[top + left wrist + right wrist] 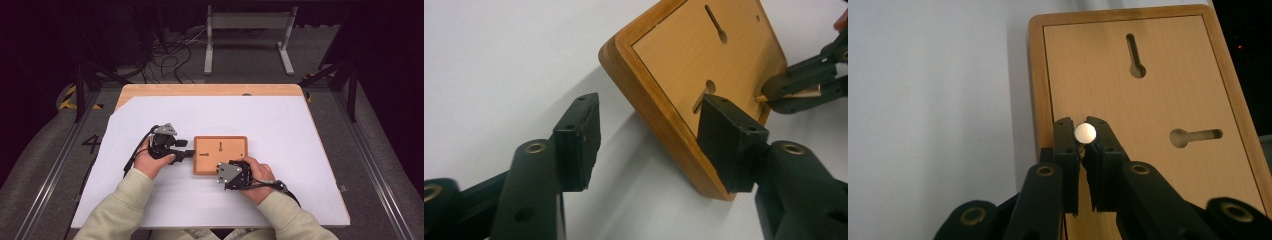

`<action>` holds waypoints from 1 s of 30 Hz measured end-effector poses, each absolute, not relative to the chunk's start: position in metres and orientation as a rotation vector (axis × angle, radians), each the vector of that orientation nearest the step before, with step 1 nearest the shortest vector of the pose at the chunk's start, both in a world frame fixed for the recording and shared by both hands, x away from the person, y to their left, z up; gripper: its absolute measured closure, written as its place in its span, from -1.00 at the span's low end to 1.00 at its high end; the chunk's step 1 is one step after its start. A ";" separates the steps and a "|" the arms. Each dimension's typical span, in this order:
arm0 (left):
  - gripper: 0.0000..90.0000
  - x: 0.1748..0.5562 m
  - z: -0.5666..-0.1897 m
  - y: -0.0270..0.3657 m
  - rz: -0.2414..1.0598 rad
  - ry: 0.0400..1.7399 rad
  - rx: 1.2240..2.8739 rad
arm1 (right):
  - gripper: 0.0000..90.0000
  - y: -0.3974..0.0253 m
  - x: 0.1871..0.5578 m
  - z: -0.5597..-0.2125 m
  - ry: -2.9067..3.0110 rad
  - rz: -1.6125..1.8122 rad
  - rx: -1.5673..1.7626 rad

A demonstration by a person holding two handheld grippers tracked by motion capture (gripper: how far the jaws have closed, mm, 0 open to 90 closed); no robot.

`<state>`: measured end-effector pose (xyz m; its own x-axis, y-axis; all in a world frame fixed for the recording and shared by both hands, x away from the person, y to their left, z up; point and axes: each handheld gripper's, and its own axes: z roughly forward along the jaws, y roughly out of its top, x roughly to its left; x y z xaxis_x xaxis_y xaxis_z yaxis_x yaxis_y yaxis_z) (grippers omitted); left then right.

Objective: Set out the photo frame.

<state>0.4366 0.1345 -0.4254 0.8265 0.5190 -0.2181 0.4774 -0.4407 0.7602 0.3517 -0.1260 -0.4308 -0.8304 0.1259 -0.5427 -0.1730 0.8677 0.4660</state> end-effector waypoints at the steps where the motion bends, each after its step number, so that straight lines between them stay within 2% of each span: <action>1: -0.10 0.437 -0.425 0.134 0.052 0.729 2.099 | 0.87 -0.126 0.351 -0.431 2.455 0.676 -0.045; 10: -0.28 0.448 -0.427 0.117 0.008 0.730 2.096 | 0.87 -0.127 0.349 -0.433 2.439 0.685 -0.050; 23: -0.32 0.464 -0.449 0.101 -0.172 0.741 2.049 | 0.87 -0.126 0.348 -0.433 2.426 0.673 -0.058; 30: -0.21 0.465 -0.450 0.103 -0.201 0.725 2.037 | 0.87 -0.126 0.348 -0.433 2.426 0.668 -0.068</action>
